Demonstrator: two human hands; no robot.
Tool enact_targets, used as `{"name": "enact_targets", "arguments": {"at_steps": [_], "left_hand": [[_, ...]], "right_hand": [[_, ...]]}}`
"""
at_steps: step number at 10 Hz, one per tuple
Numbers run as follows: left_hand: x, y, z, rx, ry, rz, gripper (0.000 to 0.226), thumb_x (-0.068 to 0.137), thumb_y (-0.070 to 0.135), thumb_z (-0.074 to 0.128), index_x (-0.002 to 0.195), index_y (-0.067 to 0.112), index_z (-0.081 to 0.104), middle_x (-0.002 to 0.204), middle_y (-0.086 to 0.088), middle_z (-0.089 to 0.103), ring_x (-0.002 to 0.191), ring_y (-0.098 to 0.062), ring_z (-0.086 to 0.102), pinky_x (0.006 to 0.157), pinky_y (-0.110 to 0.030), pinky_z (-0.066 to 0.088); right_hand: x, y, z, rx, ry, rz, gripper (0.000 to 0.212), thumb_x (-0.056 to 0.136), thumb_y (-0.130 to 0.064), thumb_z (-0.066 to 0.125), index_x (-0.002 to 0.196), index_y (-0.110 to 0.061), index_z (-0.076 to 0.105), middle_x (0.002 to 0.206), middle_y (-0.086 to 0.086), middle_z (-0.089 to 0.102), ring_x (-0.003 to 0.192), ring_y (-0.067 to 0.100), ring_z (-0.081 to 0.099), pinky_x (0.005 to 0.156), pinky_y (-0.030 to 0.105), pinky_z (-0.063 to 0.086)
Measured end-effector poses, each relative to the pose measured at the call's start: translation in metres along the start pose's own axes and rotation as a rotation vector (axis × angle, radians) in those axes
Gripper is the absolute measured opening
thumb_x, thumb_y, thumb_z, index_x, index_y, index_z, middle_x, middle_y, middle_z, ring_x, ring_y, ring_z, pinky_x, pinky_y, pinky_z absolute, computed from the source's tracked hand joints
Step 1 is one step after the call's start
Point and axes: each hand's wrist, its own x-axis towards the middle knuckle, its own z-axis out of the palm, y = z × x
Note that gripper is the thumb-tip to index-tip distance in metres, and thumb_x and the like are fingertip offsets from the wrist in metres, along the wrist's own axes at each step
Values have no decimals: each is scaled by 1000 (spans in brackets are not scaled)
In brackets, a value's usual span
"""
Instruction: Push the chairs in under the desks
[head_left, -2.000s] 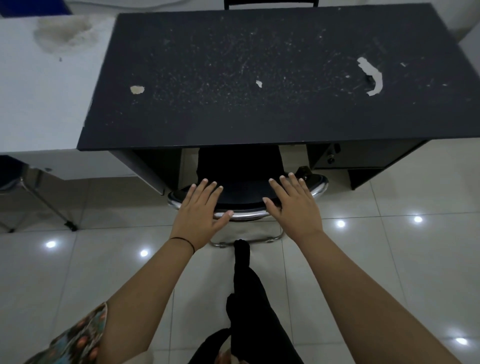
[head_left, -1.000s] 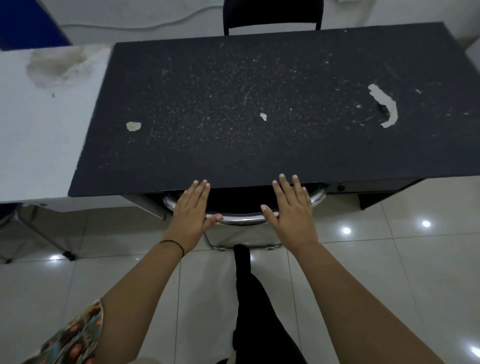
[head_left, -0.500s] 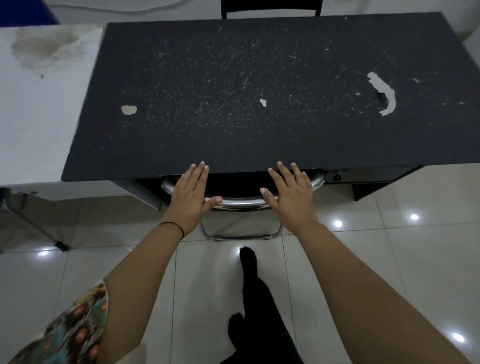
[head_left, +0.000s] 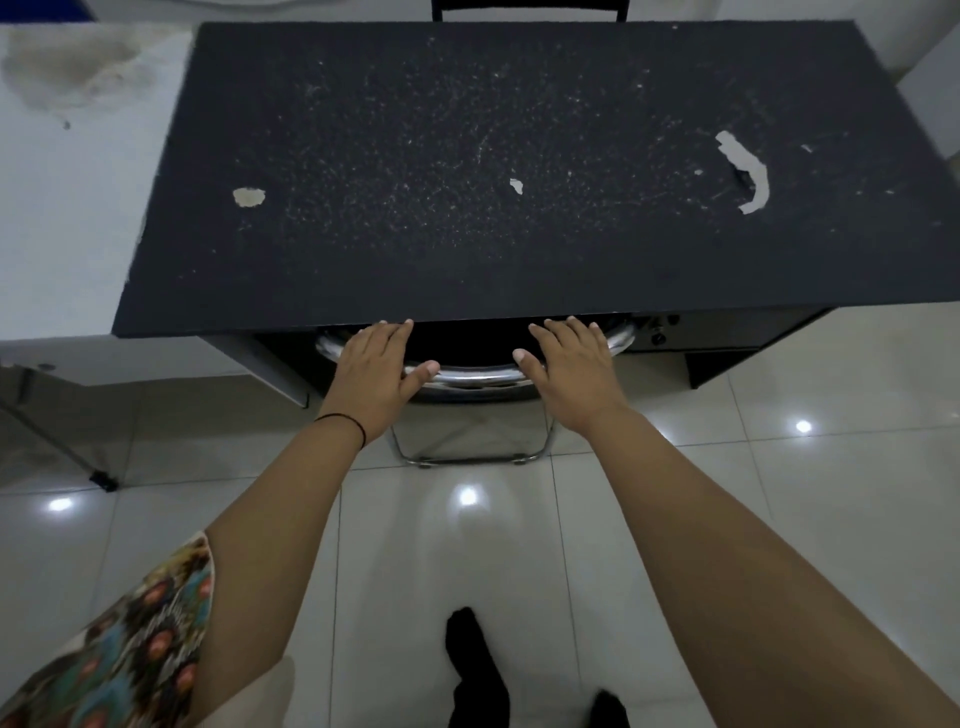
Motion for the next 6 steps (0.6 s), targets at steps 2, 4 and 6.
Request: {"name": "enact_targets", "arguments": {"at_steps": [2, 4, 6], "left_hand": [[-14, 17, 2, -6, -29, -92, 56, 100, 39, 29, 146, 8, 23, 154, -7, 20, 144, -21, 6, 116, -34, -1], [-18, 63, -4, -43, -92, -61, 50, 100, 27, 36, 145, 9, 27, 153, -6, 25, 143, -20, 12, 115, -31, 3], [-2, 155, 4, -57, -108, 6, 51, 99, 26, 40, 145, 9, 28, 153, -7, 26, 143, -22, 13, 115, -33, 3]], "right_hand": [[-18, 9, -9, 37, -83, -41, 59, 101, -47, 28, 150, -15, 22, 160, 0, 11, 147, 15, -3, 117, 32, -6], [-41, 51, -33, 122, -121, -21, 60, 101, -43, 34, 151, -15, 19, 160, 1, 6, 147, 15, -2, 117, 30, -3], [-70, 126, -72, 121, -123, 24, 58, 101, -42, 34, 150, -15, 20, 160, 4, 12, 147, 18, 3, 117, 31, 0]]}}
